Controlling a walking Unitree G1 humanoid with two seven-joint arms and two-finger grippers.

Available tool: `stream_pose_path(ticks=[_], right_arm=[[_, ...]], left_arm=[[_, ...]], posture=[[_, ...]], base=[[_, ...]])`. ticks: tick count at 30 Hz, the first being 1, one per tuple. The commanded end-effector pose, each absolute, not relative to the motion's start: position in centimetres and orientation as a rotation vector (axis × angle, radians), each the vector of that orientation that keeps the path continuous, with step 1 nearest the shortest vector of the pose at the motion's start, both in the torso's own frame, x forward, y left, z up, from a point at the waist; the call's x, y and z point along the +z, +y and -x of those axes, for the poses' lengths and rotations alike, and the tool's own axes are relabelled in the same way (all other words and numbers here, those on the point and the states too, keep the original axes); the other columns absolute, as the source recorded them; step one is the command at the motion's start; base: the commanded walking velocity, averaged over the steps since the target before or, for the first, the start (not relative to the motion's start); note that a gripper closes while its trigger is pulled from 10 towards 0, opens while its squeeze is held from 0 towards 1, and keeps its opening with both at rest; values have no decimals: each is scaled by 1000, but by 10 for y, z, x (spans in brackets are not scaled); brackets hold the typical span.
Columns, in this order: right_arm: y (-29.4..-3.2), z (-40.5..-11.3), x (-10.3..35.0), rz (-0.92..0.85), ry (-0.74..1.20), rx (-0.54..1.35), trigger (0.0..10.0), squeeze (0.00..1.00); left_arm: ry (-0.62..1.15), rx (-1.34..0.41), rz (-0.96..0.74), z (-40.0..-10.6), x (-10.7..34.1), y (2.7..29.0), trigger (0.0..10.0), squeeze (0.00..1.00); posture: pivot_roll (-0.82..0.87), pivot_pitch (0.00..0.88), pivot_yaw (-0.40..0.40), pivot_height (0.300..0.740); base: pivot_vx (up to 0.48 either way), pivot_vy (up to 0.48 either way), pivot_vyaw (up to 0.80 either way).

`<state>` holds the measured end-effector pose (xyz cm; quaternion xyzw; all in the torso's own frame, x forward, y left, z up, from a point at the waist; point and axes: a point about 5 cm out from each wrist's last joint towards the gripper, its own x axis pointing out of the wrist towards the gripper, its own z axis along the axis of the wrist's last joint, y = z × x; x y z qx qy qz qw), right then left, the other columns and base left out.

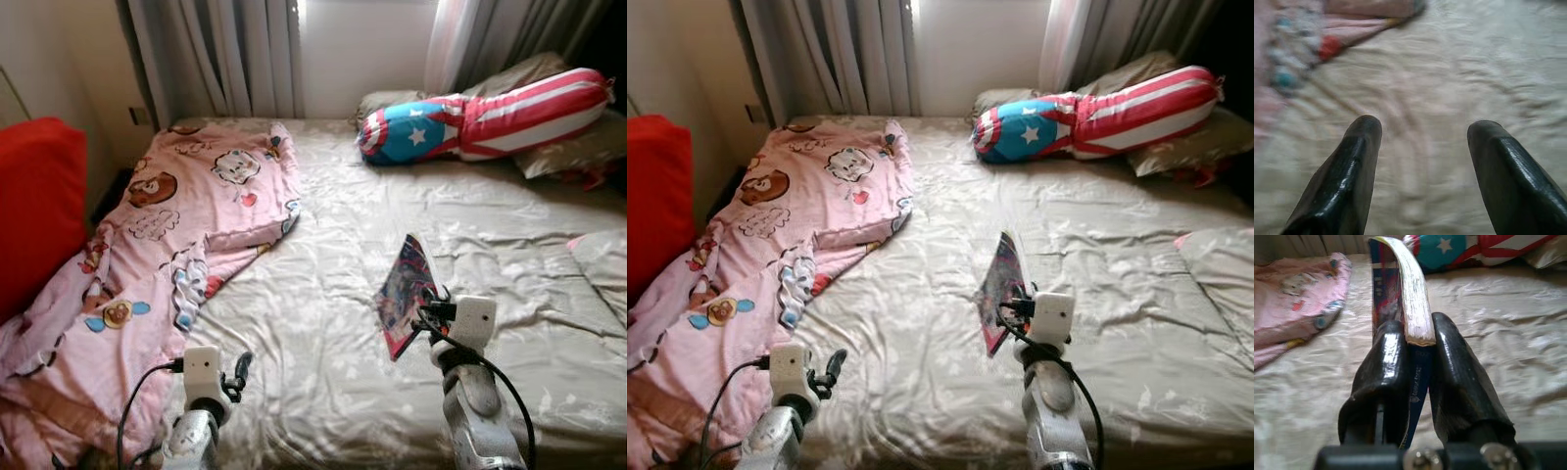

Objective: Clean up the room

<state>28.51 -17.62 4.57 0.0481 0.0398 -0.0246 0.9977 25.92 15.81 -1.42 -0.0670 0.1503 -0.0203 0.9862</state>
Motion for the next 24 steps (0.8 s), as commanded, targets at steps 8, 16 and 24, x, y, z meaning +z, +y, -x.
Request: stream_pose_path(ticks=[8, 16, 24], right_arm=[[-176, -291, 60, -102, 11, -59, 10000, 0], [-177, -291, 59, -101, 14, -61, 10000, 0], [-178, -291, 59, -101, 16, -62, 10000, 0]], left_arm=[[321, -39, 117, -256, -17, 164, 10000, 0], [323, -40, 119, -255, -18, 163, 10000, 0], [322, -27, 126, -255, -18, 166, 10000, 0]], posture=[[-44, 0, -45, 707], [-45, 0, -44, 707], [-48, 0, -41, 707]], base=[[0, -432, 0], [0, -431, 0], [0, -200, 0]])
